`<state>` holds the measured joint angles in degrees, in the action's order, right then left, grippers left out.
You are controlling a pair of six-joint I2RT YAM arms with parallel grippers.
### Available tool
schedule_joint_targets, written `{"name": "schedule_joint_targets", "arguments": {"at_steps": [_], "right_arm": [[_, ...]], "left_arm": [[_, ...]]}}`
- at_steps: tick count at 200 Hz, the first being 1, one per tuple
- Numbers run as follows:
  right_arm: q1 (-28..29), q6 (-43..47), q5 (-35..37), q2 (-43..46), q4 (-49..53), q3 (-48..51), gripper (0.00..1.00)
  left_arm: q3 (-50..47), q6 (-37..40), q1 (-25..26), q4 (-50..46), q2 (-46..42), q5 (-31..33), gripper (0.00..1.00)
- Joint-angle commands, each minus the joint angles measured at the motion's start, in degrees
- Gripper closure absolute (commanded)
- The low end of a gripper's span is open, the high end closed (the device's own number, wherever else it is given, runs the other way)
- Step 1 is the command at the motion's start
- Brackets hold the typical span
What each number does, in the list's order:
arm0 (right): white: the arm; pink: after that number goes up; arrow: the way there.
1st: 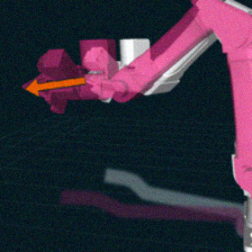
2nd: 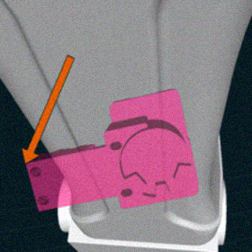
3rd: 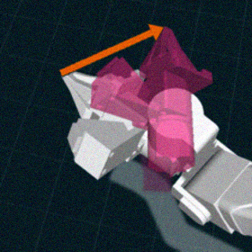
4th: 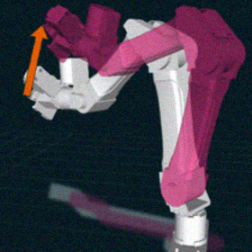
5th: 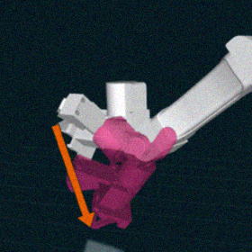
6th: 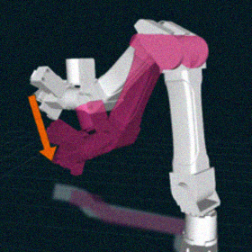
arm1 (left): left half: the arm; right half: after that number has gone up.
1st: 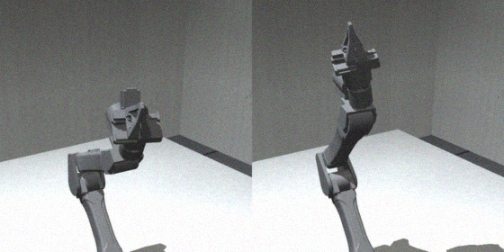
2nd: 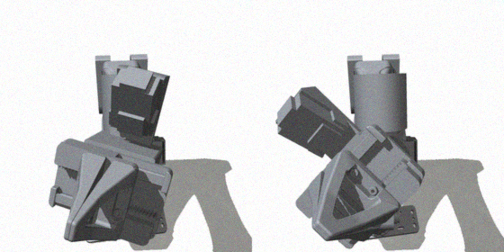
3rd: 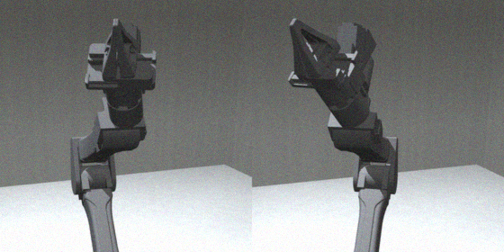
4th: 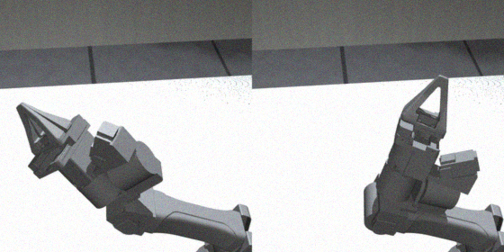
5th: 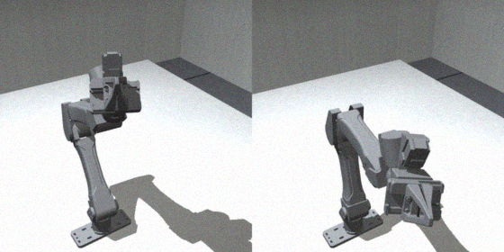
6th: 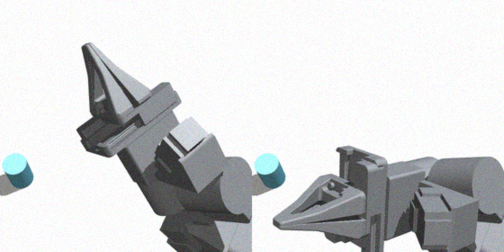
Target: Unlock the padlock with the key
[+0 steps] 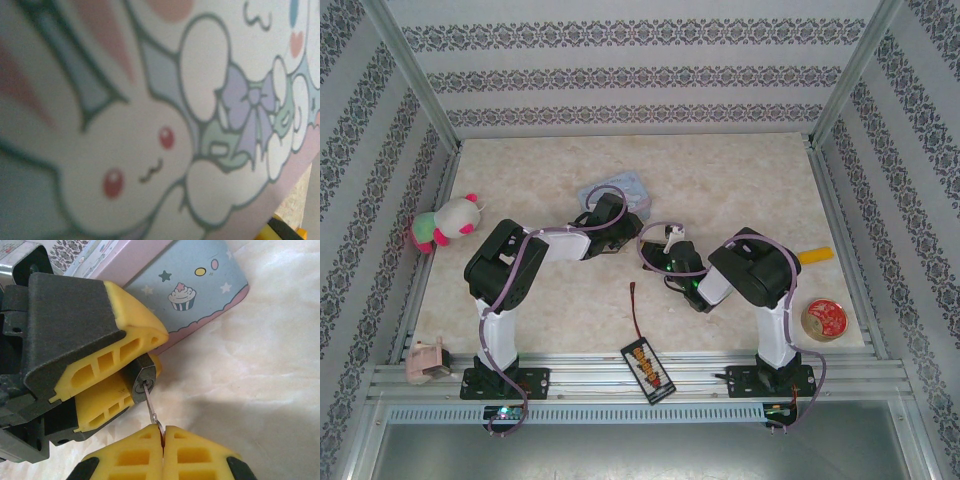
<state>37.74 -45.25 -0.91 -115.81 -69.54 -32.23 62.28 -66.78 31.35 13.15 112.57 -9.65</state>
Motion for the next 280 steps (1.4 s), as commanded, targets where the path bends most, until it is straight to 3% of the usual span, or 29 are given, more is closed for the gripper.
{"name": "schedule_joint_targets", "arguments": {"at_steps": [1, 193, 280], "right_arm": [[-0.4, -1.9, 0.4, 2.1, -1.7, -0.8, 1.0], [-6.8, -7.9, -11.2, 6.8, 5.9, -0.7, 1.0], [-7.7, -7.9, -12.5, 7.1, 8.5, -2.0, 1.0]], "left_arm": [[-1.5, -2.4, 2.3, 0.0, -1.4, -10.9, 0.89], [0.3, -1.8, 2.3, -3.1, -1.6, -12.2, 0.89], [-1.1, -1.9, 2.3, -1.8, -2.0, -12.1, 0.89]]}}
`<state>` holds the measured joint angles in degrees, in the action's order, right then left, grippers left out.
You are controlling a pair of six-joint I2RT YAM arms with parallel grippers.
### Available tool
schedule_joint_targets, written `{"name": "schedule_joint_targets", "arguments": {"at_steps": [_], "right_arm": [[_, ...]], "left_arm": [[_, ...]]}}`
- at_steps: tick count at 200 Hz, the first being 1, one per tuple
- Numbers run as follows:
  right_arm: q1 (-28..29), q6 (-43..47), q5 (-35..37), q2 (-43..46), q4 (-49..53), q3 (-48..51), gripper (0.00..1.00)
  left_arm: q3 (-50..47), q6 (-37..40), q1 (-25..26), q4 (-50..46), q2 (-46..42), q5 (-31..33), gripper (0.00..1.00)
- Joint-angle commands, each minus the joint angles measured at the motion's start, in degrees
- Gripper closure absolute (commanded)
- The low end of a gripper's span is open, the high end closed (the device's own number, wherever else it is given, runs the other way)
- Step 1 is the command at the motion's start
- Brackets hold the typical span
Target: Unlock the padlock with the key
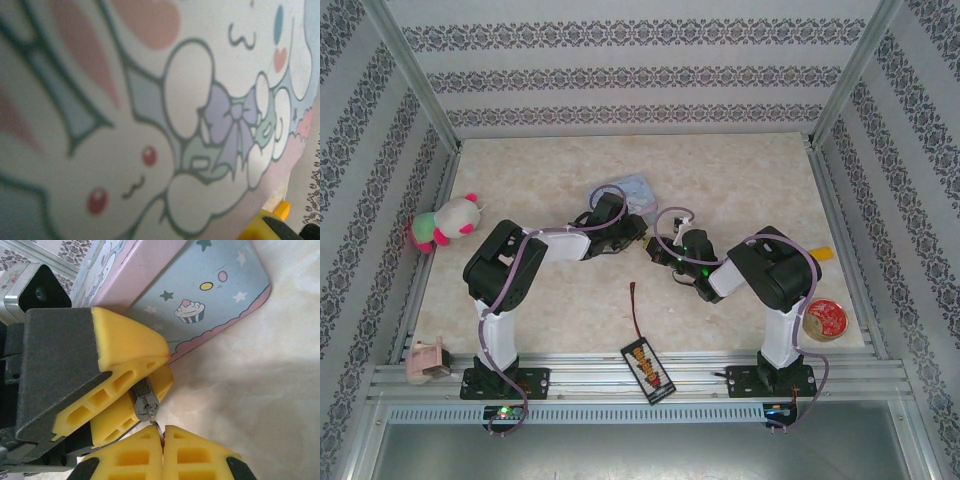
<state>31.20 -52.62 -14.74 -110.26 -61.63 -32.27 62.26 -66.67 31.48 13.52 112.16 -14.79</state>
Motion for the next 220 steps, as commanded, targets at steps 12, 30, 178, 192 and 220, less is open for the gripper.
{"name": "schedule_joint_targets", "arguments": {"at_steps": [12, 30, 178, 192, 220], "right_arm": [[-1.3, -0.7, 1.1, 1.4, 0.7, -1.9, 1.0], [-1.6, -0.7, 1.0, 1.4, 0.8, -1.9, 1.0], [-3.8, 0.4, -0.8, -0.5, 4.0, -5.7, 1.0], [-3.9, 0.7, -1.0, -1.0, 4.5, -6.5, 1.0], [-4.6, 1.4, -2.5, -1.9, 4.8, -8.0, 1.0]], "left_arm": [[-1.1, -1.9, 2.1, -2.2, -1.6, -6.9, 0.89], [-1.3, -2.0, 2.0, -2.0, -1.6, -6.9, 0.89], [-1.2, -1.3, 1.7, -0.6, -0.8, -8.6, 0.89], [-1.1, -1.1, 1.8, -0.5, -0.7, -8.8, 0.89], [-1.2, -0.8, 1.9, -0.7, -1.1, -9.0, 0.89]]}}
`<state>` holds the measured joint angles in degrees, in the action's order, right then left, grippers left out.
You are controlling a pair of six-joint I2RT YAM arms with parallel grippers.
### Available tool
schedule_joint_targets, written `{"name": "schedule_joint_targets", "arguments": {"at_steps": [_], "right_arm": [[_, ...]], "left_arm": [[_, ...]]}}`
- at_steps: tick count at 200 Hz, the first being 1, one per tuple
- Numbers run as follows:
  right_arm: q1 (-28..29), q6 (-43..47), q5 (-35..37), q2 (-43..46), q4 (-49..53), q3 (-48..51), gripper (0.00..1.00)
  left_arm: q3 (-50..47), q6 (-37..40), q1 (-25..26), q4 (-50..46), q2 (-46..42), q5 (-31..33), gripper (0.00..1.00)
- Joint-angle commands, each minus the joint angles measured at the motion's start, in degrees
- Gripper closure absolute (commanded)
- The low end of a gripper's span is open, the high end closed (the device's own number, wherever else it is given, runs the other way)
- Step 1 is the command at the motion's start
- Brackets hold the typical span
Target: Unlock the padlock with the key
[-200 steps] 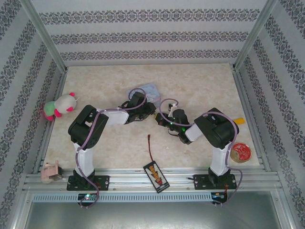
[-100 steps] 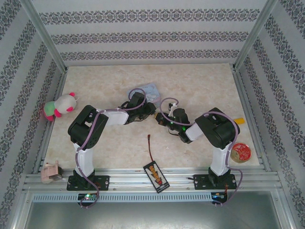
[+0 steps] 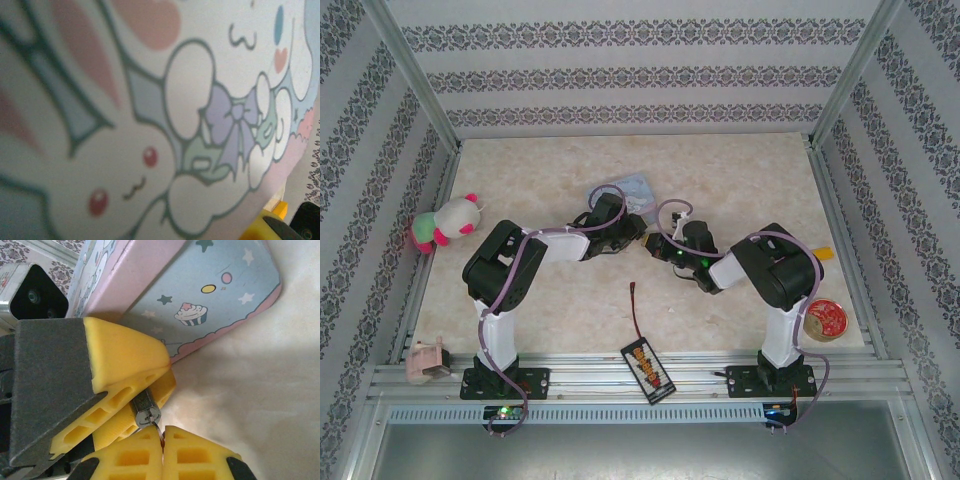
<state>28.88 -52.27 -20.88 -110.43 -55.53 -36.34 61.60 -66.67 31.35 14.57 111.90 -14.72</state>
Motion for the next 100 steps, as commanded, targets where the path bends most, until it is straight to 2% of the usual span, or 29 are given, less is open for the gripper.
{"name": "schedule_joint_targets", "arguments": {"at_steps": [1, 89, 100], "right_arm": [[-2.3, 1.1, 3.6, -1.7, -1.3, -3.9, 1.0], [-1.9, 1.7, 1.9, -2.6, -0.5, -5.6, 1.0], [-1.8, 1.7, 1.9, -2.2, -0.5, -5.4, 0.97]], "left_arm": [[-0.6, -0.9, 2.0, -1.7, -0.8, -9.0, 0.89], [-0.8, -0.3, 2.4, -0.2, -1.1, -9.7, 0.89], [-0.9, -0.4, 2.4, -0.2, -1.2, -9.5, 0.89]]}}
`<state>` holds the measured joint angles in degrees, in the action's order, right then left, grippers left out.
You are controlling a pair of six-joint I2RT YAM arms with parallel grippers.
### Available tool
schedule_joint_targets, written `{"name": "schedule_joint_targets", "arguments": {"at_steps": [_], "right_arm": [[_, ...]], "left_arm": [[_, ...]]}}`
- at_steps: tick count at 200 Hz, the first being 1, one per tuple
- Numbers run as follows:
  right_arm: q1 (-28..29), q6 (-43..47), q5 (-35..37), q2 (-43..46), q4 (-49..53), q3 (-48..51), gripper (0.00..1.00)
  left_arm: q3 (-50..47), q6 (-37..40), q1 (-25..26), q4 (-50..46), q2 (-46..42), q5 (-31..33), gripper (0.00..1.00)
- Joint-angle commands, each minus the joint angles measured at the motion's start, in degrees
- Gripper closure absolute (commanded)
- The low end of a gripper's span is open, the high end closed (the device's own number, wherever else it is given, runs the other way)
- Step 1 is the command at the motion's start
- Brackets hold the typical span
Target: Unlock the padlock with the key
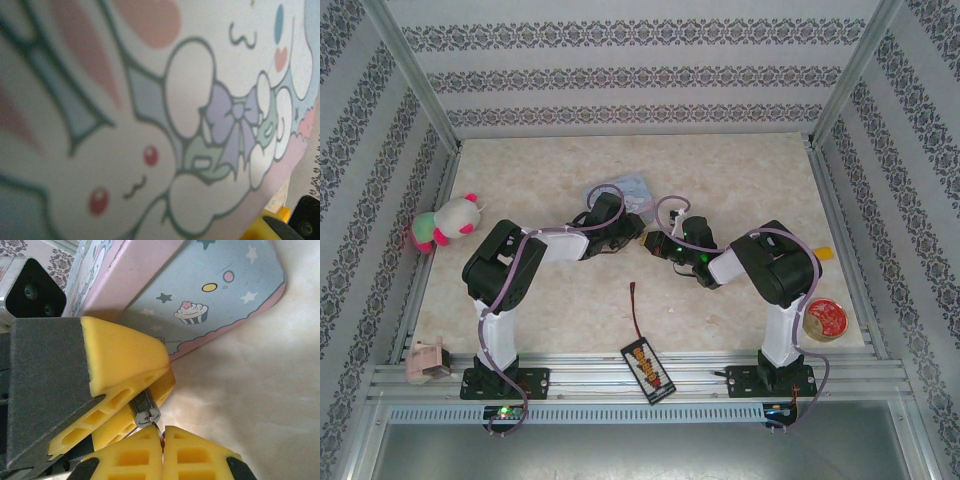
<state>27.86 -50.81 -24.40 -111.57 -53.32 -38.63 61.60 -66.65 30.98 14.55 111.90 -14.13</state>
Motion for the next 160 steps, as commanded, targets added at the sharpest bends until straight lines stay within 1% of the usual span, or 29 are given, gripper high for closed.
{"name": "schedule_joint_targets", "arguments": {"at_steps": [1, 56, 69, 117, 160], "right_arm": [[-0.8, 0.3, 5.4, -1.1, -2.7, -3.0, 0.97], [-1.0, 0.5, 6.2, 1.5, -2.1, 0.9, 0.77], [-1.0, 0.5, 6.0, 2.2, -2.1, 2.0, 0.74], [-0.7, 0.5, 6.4, 5.4, -2.2, 6.8, 0.72], [0.6, 0.5, 6.4, 7.1, -2.3, 8.2, 0.72]], "left_arm": [[-0.9, -0.4, 2.8, -0.2, -1.1, -10.1, 0.89], [-2.7, -2.4, 2.2, 1.1, -1.6, -8.1, 0.88], [-3.2, -3.1, 2.0, 1.9, -1.6, -7.6, 0.88], [-3.7, -3.8, 1.4, 2.1, -1.6, -6.5, 0.88], [-3.6, -3.9, 1.1, 2.2, -1.5, -6.4, 0.87]]}}
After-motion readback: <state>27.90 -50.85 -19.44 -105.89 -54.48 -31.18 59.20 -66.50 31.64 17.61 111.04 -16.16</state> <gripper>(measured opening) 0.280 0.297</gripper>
